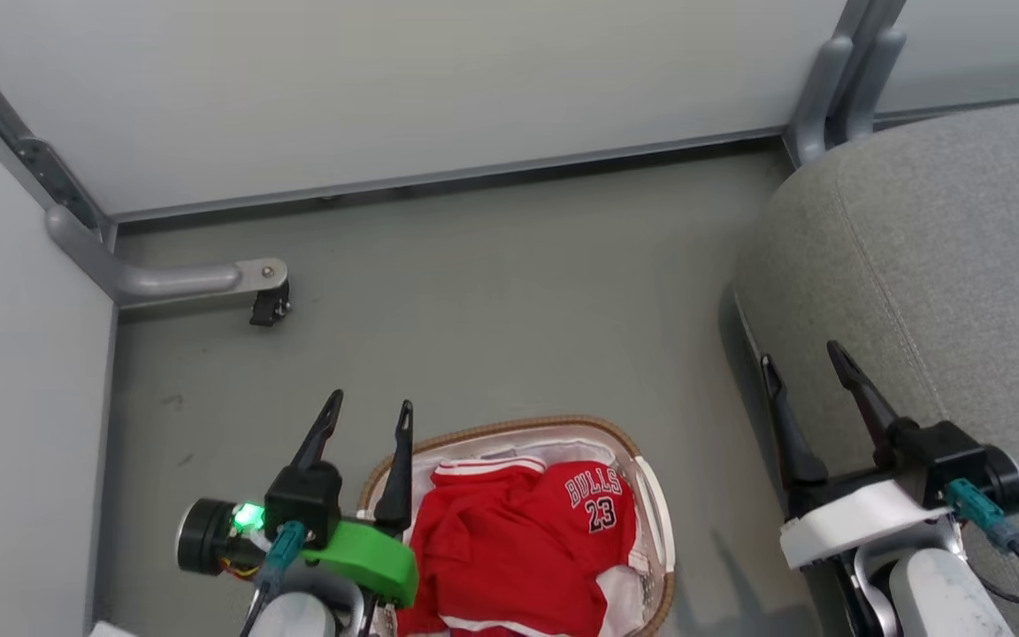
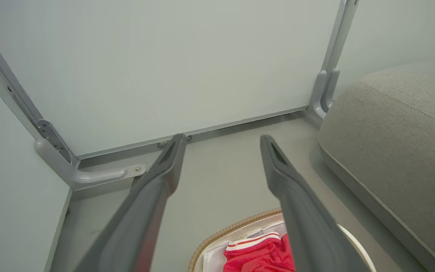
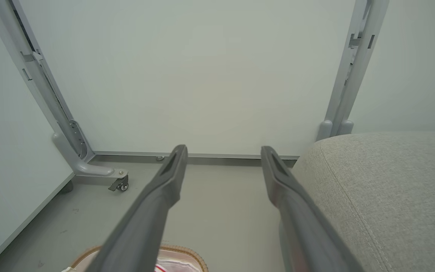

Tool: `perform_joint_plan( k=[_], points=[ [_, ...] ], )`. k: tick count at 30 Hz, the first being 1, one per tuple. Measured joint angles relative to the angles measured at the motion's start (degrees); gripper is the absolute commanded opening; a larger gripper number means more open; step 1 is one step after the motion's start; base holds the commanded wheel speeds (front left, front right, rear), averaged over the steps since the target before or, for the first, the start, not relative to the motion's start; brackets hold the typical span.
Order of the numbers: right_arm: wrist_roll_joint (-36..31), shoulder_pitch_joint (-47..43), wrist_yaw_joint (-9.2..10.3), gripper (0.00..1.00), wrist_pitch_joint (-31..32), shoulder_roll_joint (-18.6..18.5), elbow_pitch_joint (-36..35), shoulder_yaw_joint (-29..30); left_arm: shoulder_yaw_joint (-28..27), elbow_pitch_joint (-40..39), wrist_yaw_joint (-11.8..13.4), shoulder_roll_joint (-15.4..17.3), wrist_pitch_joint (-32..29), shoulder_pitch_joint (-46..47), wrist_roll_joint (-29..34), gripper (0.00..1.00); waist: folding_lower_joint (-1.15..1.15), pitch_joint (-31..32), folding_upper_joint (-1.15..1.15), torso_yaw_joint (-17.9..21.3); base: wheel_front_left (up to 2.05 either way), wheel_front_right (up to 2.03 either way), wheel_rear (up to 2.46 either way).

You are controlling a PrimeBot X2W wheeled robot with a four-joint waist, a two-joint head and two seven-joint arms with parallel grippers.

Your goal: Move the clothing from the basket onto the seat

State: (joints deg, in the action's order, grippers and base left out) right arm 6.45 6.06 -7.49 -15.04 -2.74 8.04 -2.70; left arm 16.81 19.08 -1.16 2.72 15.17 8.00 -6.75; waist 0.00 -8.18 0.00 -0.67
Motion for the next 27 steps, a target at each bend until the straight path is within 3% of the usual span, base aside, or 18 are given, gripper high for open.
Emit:
perform_joint_plan(
  k=[4, 13, 27],
  points=[
    [0.2, 2.6, 0.0, 1.0, -0.1, 0.0, -1.6, -0.2, 2.9, 6.2, -0.3, 0.0, 0.0, 5.7, 0.5, 1.0, 0.0, -3.5, 0.0, 0.9, 0.0, 0.0, 0.0],
    [2.3, 9.5, -0.02, 1.0, -0.1, -0.1, -3.1, -1.8, 9.4, 29.7, -1.9, -0.1, 0.0, 18.1, 4.0, 1.0, 0.0, -14.1, 0.0, 4.1, 0.0, 0.0, 0.0],
    [6.5, 12.6, -0.02, 1.0, -0.1, -0.1, -3.7, -5.2, 11.2, 47.1, -2.1, 1.5, -0.3, 27.8, 5.1, 1.0, 0.01, -27.4, 0.0, 12.1, 0.0, 0.0, 0.0]
  ],
)
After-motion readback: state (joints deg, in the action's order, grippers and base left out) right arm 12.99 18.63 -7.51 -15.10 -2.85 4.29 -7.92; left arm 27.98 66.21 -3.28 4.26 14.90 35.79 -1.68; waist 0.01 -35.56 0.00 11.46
